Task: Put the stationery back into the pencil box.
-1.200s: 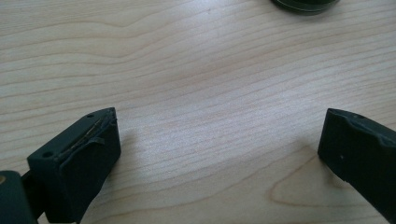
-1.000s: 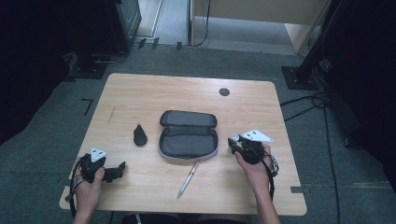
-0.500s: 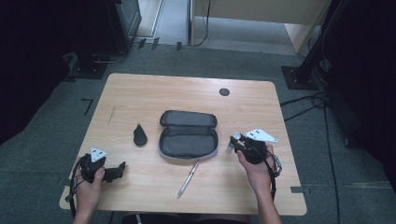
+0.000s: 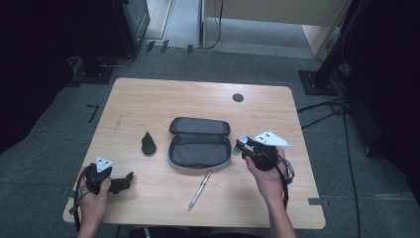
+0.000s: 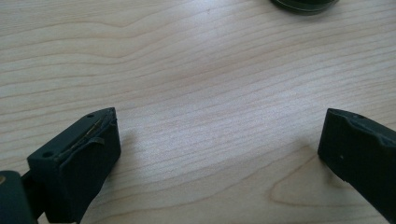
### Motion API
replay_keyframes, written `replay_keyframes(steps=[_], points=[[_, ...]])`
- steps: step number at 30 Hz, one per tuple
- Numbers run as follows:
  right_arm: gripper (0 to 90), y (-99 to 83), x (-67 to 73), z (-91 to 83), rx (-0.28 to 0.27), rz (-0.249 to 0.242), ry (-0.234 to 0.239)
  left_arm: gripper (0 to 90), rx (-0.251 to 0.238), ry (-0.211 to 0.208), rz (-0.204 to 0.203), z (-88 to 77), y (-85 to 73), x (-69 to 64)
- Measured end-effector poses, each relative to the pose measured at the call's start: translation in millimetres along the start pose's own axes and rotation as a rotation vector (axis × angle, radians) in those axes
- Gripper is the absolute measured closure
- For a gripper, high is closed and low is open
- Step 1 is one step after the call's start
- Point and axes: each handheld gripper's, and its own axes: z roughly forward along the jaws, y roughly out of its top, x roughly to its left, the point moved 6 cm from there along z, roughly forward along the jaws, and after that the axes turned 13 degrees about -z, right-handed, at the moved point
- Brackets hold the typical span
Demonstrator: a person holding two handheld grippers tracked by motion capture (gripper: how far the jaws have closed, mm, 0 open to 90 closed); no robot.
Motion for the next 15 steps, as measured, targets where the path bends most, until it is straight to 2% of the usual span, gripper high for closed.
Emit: replay_keyframes(steps=[5,15], points=[[66.4,12.9,10.4,2.3,-0.019,-0.008,0.023,0.0,0.0,0.0,-0.001,0.0,0.0,-0.1],[66.4,26.8,28.6,14.7,-0.032,-0.025,0.059,0.0,-0.001,0.0,-0.001,0.0,0.0,-0.1]])
